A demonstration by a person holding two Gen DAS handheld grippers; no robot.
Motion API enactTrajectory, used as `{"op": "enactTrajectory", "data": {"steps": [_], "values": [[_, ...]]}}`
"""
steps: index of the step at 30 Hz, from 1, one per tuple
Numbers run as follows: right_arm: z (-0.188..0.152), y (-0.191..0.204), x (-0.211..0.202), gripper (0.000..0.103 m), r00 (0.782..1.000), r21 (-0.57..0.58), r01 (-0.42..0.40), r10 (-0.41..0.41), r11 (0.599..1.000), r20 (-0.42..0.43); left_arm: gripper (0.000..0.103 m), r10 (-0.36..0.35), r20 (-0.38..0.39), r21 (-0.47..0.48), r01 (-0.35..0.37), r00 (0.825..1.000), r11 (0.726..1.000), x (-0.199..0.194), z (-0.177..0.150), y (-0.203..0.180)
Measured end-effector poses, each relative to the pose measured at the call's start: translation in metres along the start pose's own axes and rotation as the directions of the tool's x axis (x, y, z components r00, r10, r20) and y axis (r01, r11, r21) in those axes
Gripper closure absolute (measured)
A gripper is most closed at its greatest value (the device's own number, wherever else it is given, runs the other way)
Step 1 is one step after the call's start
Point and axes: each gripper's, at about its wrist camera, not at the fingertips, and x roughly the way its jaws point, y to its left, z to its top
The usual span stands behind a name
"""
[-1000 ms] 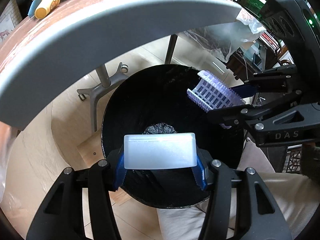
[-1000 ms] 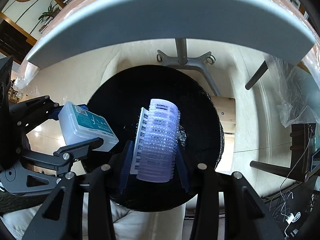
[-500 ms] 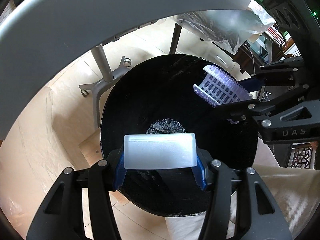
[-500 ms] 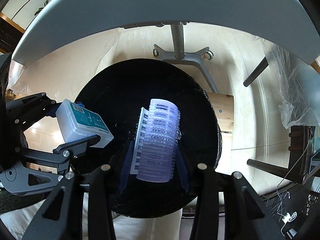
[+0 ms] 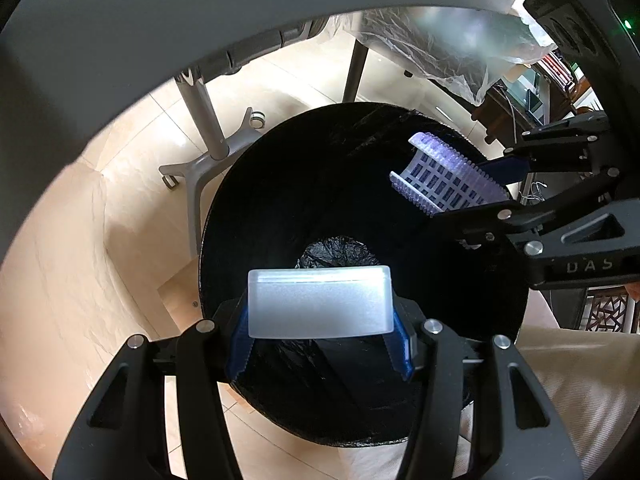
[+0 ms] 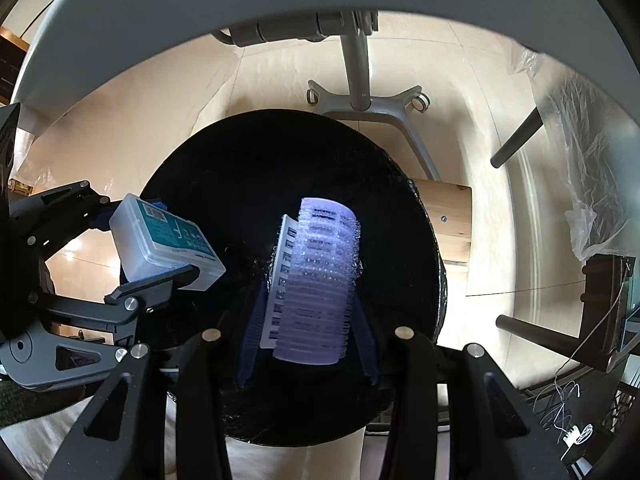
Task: Collect trash
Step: 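Open both tools to drop the white box and rollers into the bin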
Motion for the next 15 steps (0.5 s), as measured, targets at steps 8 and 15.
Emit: {"op": "enactTrajectory", "data": {"steps": [8, 15], "values": [[-0.002, -0.006, -0.009, 0.042, 1.0, 0.024, 0.006, -0.006, 1.0, 0.022, 0.032, -0.005, 0.019, -0.04, 0.006, 1.0, 0.999, -0.007, -0.002, 0.006], [-0.018, -0.006, -0.057, 0.041, 0.994, -0.005, 0.019, -0.019, 1.0, 0.111, 0.031, -0.059, 0.096, -0.084, 0.067, 0.994, 0.994, -0.049, -0.008, 0.011]]}}
